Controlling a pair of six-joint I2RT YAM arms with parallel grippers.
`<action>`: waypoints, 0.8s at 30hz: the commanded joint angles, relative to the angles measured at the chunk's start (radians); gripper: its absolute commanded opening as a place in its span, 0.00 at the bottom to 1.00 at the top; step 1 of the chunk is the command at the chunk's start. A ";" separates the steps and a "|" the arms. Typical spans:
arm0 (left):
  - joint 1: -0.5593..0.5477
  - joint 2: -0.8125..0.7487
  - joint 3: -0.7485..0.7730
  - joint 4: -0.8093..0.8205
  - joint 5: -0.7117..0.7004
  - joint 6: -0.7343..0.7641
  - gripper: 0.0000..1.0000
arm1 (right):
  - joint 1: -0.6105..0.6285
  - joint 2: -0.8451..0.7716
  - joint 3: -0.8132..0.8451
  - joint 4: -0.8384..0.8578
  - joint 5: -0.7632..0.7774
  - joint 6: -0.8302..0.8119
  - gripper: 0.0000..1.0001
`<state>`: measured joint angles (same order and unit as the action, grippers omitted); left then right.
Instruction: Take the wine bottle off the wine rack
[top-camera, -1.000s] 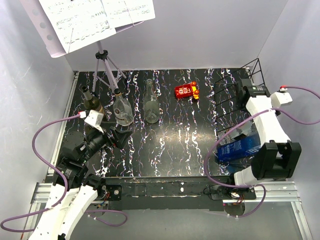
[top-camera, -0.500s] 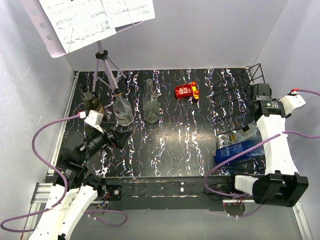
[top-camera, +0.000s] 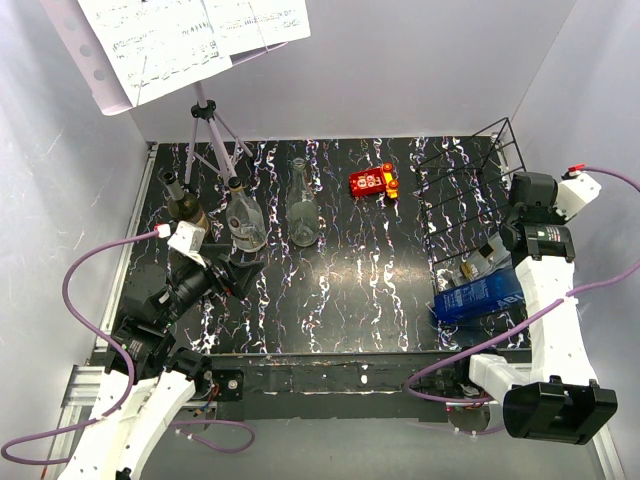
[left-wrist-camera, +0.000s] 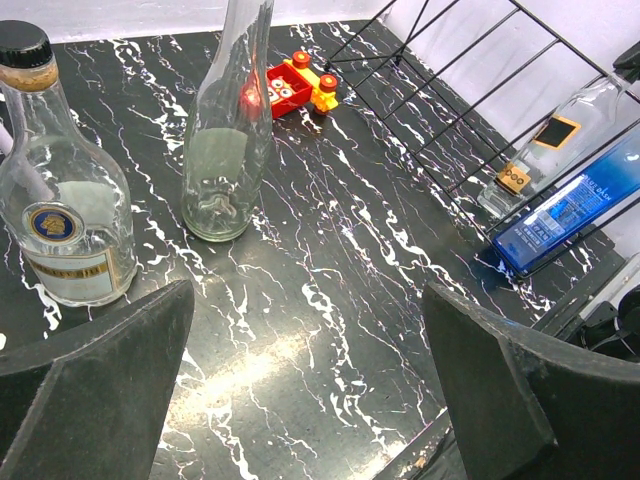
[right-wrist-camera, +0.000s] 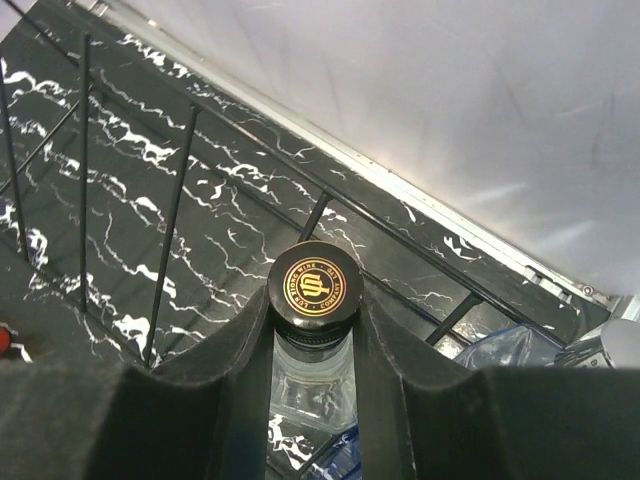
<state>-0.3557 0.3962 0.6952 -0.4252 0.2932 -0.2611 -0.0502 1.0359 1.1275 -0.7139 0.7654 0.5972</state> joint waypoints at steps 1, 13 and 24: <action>-0.002 0.001 0.010 0.003 -0.020 0.016 0.98 | 0.012 0.001 0.101 0.156 -0.077 -0.091 0.01; -0.002 0.001 0.010 0.002 -0.020 0.016 0.98 | 0.010 -0.026 0.107 0.094 -0.173 -0.028 0.01; -0.002 -0.002 0.012 0.002 -0.015 0.017 0.98 | 0.010 -0.086 0.112 0.070 -0.219 -0.039 0.01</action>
<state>-0.3557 0.3962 0.6952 -0.4252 0.2802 -0.2573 -0.0429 1.0046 1.1679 -0.7609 0.5755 0.5468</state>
